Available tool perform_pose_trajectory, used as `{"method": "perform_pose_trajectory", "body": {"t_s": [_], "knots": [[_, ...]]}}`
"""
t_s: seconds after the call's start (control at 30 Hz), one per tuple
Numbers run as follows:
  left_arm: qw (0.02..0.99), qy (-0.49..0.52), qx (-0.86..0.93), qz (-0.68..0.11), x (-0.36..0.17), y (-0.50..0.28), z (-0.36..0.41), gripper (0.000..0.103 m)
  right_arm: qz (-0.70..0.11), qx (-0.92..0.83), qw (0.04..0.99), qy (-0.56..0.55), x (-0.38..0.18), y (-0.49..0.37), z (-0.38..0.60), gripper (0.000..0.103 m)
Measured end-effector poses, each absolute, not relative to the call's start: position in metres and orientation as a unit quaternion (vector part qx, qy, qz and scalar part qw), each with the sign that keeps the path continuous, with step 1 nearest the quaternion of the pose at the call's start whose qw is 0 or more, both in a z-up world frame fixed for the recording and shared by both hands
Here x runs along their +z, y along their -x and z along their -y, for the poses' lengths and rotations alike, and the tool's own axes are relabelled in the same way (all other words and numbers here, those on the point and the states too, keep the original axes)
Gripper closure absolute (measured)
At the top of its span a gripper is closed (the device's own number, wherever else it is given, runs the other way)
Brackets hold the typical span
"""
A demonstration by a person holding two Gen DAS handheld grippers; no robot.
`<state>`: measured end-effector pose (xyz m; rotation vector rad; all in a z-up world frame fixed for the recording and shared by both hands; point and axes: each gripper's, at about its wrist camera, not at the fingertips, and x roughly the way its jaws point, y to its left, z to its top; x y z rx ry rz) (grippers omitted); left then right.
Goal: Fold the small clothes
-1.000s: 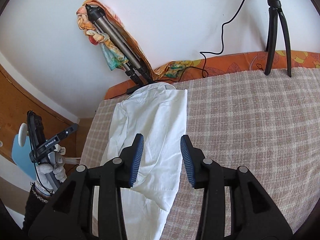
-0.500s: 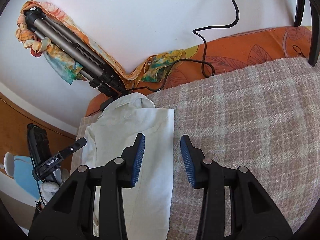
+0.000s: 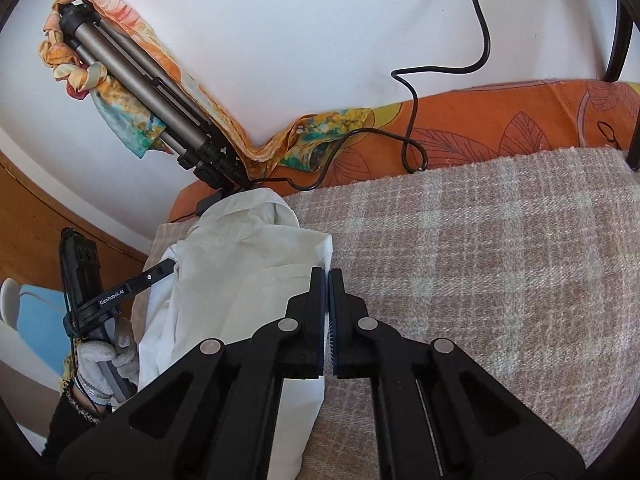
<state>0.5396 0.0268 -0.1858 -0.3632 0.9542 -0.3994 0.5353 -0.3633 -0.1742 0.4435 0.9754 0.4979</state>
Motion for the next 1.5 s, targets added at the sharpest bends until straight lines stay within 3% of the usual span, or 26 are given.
{"method": "perform_pose_trajectory", "body": {"t_s": [0.07,0.1,0.13,0.23,0.3,0.33,0.37,0.4,0.5,0.9,1.17,1.5], "knots": [[0.849,0.195,-0.192,-0.453,-0.185,-0.543,-0.032,0.092,-0.454,0.236,0.826,-0.235,-0.176,-0.536,0.371,0.085],[0.848,0.206,-0.187,-0.451,-0.186,-0.544,-0.035,0.081,-0.453,0.233,0.826,-0.241,-0.177,-0.537,0.374,0.078],[0.847,0.215,-0.182,-0.45,-0.186,-0.546,-0.037,0.076,-0.454,0.234,0.824,-0.246,-0.178,-0.537,0.375,0.076],[0.84,0.222,-0.199,-0.453,-0.19,-0.549,-0.036,0.075,-0.459,0.242,0.815,-0.258,-0.185,-0.542,0.371,0.076],[0.841,0.209,-0.212,-0.452,-0.189,-0.549,-0.031,0.079,-0.461,0.248,0.815,-0.249,-0.186,-0.544,0.362,0.076],[0.842,0.197,-0.218,-0.453,-0.189,-0.549,-0.027,0.087,-0.464,0.255,0.813,-0.242,-0.186,-0.547,0.355,0.076],[0.842,0.185,-0.223,-0.454,-0.189,-0.549,-0.023,0.102,-0.464,0.258,0.815,-0.234,-0.185,-0.547,0.351,0.085],[0.845,0.179,-0.222,-0.452,-0.187,-0.548,-0.021,0.101,-0.464,0.26,0.816,-0.226,-0.183,-0.547,0.346,0.097],[0.851,0.179,-0.225,-0.439,-0.179,-0.543,-0.023,0.102,-0.452,0.263,0.825,-0.214,-0.171,-0.543,0.34,0.099],[0.88,0.15,-0.236,-0.384,-0.108,-0.493,-0.035,0.102,-0.398,0.286,0.852,-0.185,-0.097,-0.491,0.344,0.1],[0.902,0.123,-0.231,-0.343,-0.064,-0.42,-0.036,0.102,-0.375,0.301,0.857,-0.184,-0.053,-0.412,0.352,0.1],[0.907,0.114,-0.22,-0.339,-0.065,-0.317,-0.049,0.102,-0.377,0.303,0.86,-0.164,-0.055,-0.283,0.346,0.1]]}}
